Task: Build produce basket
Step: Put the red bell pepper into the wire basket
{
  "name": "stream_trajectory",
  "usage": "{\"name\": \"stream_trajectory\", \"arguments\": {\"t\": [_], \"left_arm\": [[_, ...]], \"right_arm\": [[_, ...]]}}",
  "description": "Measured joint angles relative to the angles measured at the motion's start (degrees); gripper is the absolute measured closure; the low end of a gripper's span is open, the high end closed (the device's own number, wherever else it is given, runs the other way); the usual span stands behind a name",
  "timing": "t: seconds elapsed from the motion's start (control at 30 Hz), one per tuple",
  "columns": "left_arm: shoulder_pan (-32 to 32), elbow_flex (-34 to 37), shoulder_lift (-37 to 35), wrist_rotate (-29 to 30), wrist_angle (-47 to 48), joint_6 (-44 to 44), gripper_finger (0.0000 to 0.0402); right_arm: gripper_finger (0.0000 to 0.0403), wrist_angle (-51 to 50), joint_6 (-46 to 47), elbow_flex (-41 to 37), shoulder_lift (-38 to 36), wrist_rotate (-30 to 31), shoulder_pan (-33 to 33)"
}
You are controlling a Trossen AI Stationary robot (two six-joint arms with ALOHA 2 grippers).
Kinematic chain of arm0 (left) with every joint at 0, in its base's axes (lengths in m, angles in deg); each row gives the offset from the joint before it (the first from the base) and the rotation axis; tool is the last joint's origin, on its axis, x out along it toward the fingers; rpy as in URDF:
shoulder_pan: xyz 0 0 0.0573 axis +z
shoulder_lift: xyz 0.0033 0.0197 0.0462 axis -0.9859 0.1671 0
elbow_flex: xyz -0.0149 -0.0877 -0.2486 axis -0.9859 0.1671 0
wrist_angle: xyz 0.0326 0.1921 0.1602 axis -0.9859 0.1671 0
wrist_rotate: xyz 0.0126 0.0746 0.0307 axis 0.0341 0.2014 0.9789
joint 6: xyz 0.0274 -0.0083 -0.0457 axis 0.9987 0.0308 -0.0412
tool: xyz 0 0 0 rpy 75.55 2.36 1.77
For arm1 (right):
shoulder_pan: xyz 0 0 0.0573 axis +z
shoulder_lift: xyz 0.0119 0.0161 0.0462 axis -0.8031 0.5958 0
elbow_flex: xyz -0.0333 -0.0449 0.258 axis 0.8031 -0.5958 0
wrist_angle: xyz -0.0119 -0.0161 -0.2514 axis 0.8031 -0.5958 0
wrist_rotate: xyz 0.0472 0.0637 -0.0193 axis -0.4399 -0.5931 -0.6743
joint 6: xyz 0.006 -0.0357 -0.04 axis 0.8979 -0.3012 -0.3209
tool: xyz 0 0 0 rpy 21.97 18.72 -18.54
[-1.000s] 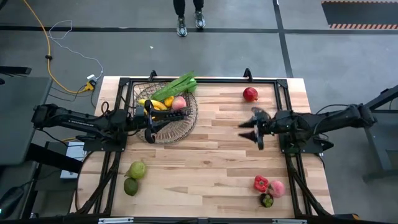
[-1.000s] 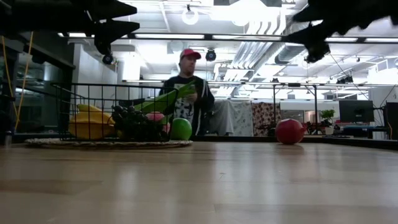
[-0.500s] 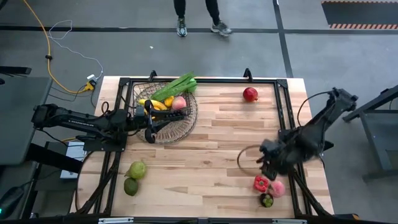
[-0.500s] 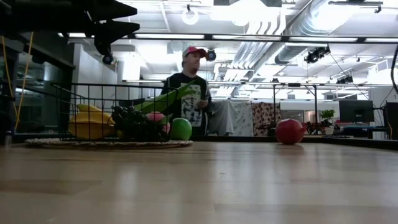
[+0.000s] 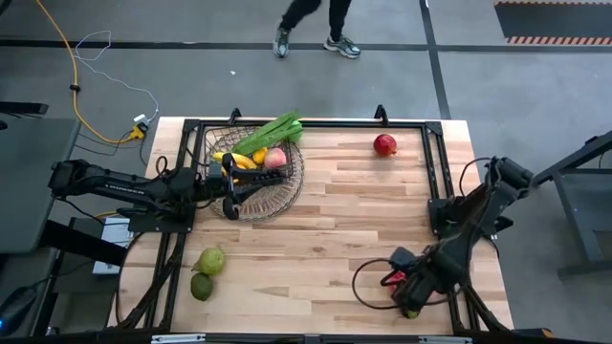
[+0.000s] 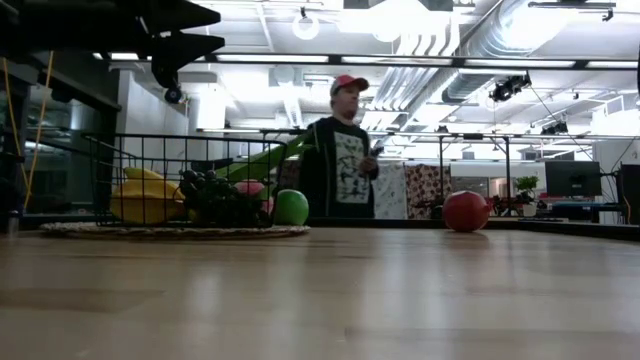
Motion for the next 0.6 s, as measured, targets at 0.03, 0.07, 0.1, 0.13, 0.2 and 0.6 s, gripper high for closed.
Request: {"name": "stream_trajectory", "arguments": {"t": [0.03, 0.07, 0.1, 0.13, 0.2, 0.6], "left_arm": [[0.0, 0.0, 0.0, 0.3, -0.2, 0.0, 0.0206], [0.0, 0.0, 0.0, 0.4, -0.3, 0.0, 0.0206], [0.0, 0.0, 0.0, 0.8, -0.3, 0.0, 0.0206], [0.0, 0.0, 0.0, 1.1, -0.3, 0.0, 0.0206], [0.0, 0.0, 0.0, 1.8, -0.3, 0.0, 0.0206], [0.0, 0.0, 0.0, 2.0, -0.2, 0.0, 0.0206]], "right_arm": [[0.0203, -0.1, 0.0, 0.0, 0.4, 0.2, 0.0], [0.0203, -0.1, 0.0, 0.0, 0.7, 0.7, 0.0], [0.0203, -0.1, 0.3, 0.0, 0.8, 1.5, 0.0], [0.0203, -0.1, 1.1, 0.0, 0.8, 2.1, 0.0], [0.0203, -0.2, 2.7, 0.0, 0.9, 2.2, 0.0], [0.0203, 5.0, 8.1, -5.1, 0.9, 1.5, 0.0]]}}
